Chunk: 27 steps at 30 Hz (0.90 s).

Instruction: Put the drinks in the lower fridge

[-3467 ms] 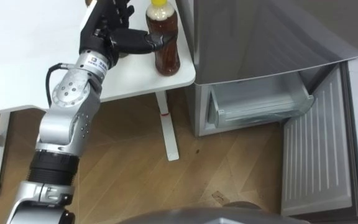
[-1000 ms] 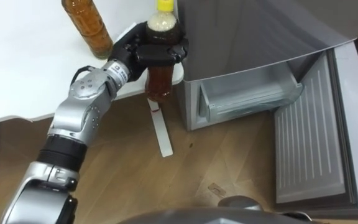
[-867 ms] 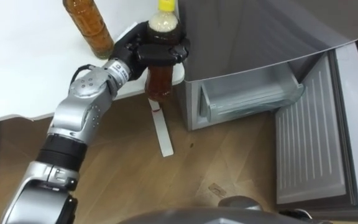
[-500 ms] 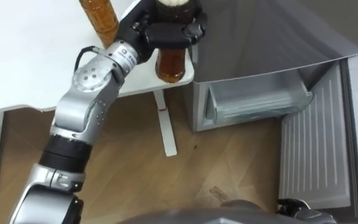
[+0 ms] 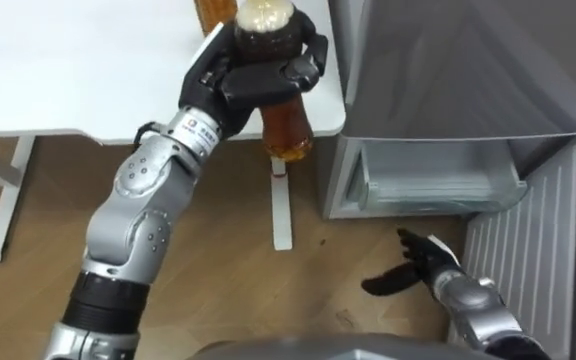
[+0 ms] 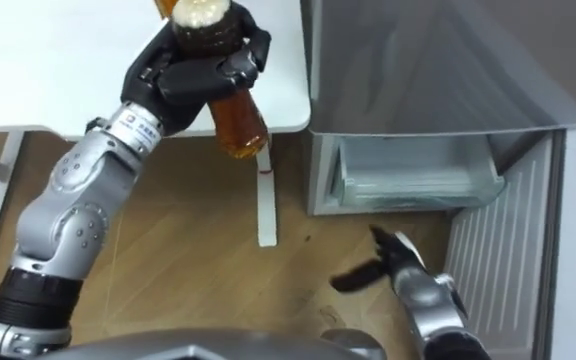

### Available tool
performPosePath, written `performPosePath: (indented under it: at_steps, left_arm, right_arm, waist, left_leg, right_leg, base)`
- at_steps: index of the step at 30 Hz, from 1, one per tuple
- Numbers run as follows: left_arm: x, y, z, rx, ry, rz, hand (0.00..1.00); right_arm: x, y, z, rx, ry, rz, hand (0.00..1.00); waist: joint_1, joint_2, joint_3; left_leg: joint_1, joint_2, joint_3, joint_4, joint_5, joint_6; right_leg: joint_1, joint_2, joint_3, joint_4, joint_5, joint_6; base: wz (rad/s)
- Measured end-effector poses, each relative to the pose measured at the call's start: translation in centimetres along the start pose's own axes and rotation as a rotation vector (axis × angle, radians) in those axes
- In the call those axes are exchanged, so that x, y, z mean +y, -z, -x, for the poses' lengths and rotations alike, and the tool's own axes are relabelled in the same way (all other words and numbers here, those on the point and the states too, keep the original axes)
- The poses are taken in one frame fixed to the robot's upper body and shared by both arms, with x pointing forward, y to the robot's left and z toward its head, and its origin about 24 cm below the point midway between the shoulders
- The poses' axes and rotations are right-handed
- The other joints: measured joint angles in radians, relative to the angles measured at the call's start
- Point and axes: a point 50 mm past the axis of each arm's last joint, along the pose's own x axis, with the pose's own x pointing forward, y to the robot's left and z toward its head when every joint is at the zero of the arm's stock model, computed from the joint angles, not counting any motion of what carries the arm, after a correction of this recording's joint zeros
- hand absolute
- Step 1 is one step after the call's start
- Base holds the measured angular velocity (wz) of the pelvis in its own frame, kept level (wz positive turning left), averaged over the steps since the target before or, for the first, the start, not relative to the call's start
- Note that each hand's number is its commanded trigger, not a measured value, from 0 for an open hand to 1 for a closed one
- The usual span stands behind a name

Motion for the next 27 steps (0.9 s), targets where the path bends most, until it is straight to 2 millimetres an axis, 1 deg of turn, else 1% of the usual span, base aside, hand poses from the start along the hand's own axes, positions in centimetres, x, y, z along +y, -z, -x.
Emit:
performPosePath:
  at_steps: [2, 4, 5, 7, 9, 11, 12, 13, 14, 20, 22, 25, 27]
  left_arm:
    - [0.4, 0.7, 0.9, 0.016, -0.027, 0.013, 1.00]
    - [0.8, 1.4, 1.6, 0.043, -0.055, 0.014, 1.00]
    - [1.0, 1.9, 2.1, 0.060, -0.073, 0.023, 1.00]
    - [1.3, 2.5, 2.7, 0.084, -0.093, 0.024, 1.00]
    - [1.8, 3.5, 3.5, 0.124, -0.127, 0.022, 1.00]
    - [2.1, 4.0, 3.8, 0.149, -0.144, 0.018, 1.00]
    - [2.2, 4.1, 3.8, 0.153, -0.146, 0.018, 1.00]
    - [2.2, 4.1, 3.8, 0.156, -0.147, 0.014, 1.00]
    - [2.3, 4.1, 3.9, 0.156, -0.145, 0.012, 1.00]
    - [2.2, 4.0, 3.8, 0.155, -0.124, -0.035, 1.00]
    - [2.2, 3.9, 3.8, 0.152, -0.123, -0.037, 1.00]
    - [2.1, 3.9, 3.7, 0.151, -0.109, -0.042, 1.00]
    - [1.6, 4.2, 3.7, 0.160, -0.071, -0.044, 1.00]
  right_arm:
    - [0.6, -0.6, -0.1, -0.023, -0.045, 0.022, 0.00]
    - [1.0, -1.2, -0.1, -0.045, -0.073, 0.038, 0.00]
    - [1.1, -1.5, -0.1, -0.059, -0.092, 0.042, 0.00]
    - [1.1, -2.0, -0.1, -0.082, -0.111, 0.045, 0.00]
    - [1.2, -2.8, 0.0, -0.113, -0.134, 0.054, 0.00]
    - [1.2, -3.5, 0.1, -0.144, -0.147, 0.061, 0.00]
    - [1.3, -3.7, 0.2, -0.155, -0.155, 0.062, 0.00]
    - [1.3, -4.2, 0.3, -0.181, -0.169, 0.068, 0.00]
    - [1.5, -4.6, 0.4, -0.198, -0.191, 0.070, 0.00]
    - [2.5, -6.1, 0.9, -0.276, -0.323, 0.039, 0.00]
    - [2.5, -6.5, 1.1, -0.296, -0.351, 0.032, 0.00]
    - [2.3, -7.4, 1.6, -0.343, -0.399, 0.043, 0.00]
    - [2.2, -8.2, 2.0, -0.380, -0.438, 0.032, 0.00]
  waist:
    - [0.005, 0.000, 0.0002]
    - [0.017, -0.001, 0.0009]
    - [0.022, -0.002, 0.0018]
    - [0.018, -0.007, 0.0059]
    - [0.023, -0.008, 0.0076]
    - [0.022, -0.010, 0.0097]
    - [0.022, -0.011, 0.0104]
    - [0.022, -0.014, 0.0135]
    - [0.025, -0.016, 0.0142]
    - [0.026, -0.014, 0.0142]
    - [0.026, -0.013, 0.0146]
    - [0.022, -0.013, 0.0150]
    - [0.023, -0.010, 0.0156]
  left_leg:
    - [-0.001, 0.000, -0.006, 0.001, 0.000, 0.000]
    - [-0.004, 0.000, -0.008, 0.002, 0.000, 0.000]
    - [-0.009, 0.000, -0.013, 0.003, 0.000, 0.000]
    - [-0.017, -0.002, -0.028, 0.013, 0.000, 0.000]
    - [-0.022, -0.002, -0.031, 0.017, 0.000, 0.000]
    - [-0.027, -0.003, -0.031, 0.020, 0.000, 0.000]
    - [-0.033, -0.003, -0.032, 0.022, 0.000, 0.000]
    - [-0.038, -0.003, -0.032, 0.032, 0.000, 0.000]
    - [-0.044, -0.003, -0.032, 0.035, 0.000, 0.000]
    - [-0.049, -0.003, -0.034, 0.037, 0.000, 0.000]
    - [-0.051, -0.003, -0.034, 0.041, 0.000, 0.000]
    - [-0.059, -0.004, -0.048, 0.046, 0.000, 0.000]
    - [-0.064, -0.003, -0.046, 0.046, 0.000, 0.000]
  right_leg:
    - [0.005, -0.002, -0.014, 0.000, -0.001, 0.001]
    - [0.005, -0.003, -0.020, 0.000, -0.001, 0.001]
    - [0.006, -0.003, -0.026, -0.001, -0.001, 0.001]
    - [0.006, -0.006, -0.039, -0.001, -0.001, 0.001]
    - [0.007, -0.007, -0.047, -0.001, -0.002, 0.001]
    - [0.007, -0.010, -0.055, 0.000, -0.002, 0.001]
    - [0.007, -0.011, -0.058, 0.000, -0.003, 0.001]
    - [0.007, -0.012, -0.063, 0.000, -0.003, 0.001]
    - [0.005, -0.013, -0.064, 0.000, -0.004, 0.002]
    - [0.003, -0.014, -0.077, 0.000, -0.004, 0.002]
    - [0.003, -0.015, -0.080, 0.001, -0.004, 0.002]
    - [0.002, -0.016, -0.091, 0.001, -0.004, 0.002]
    - [-0.004, -0.016, -0.091, 0.003, -0.004, 0.002]
  base:
    - [0.19]
    - [0.10]
    - [0.16]
    - [0.20]
    - [0.10]
    - [0.11]
    - [0.17]
    - [0.15]
    - [0.14]
    - [0.05]
    - [0.05]
    - [0.10]
    - [0.00]
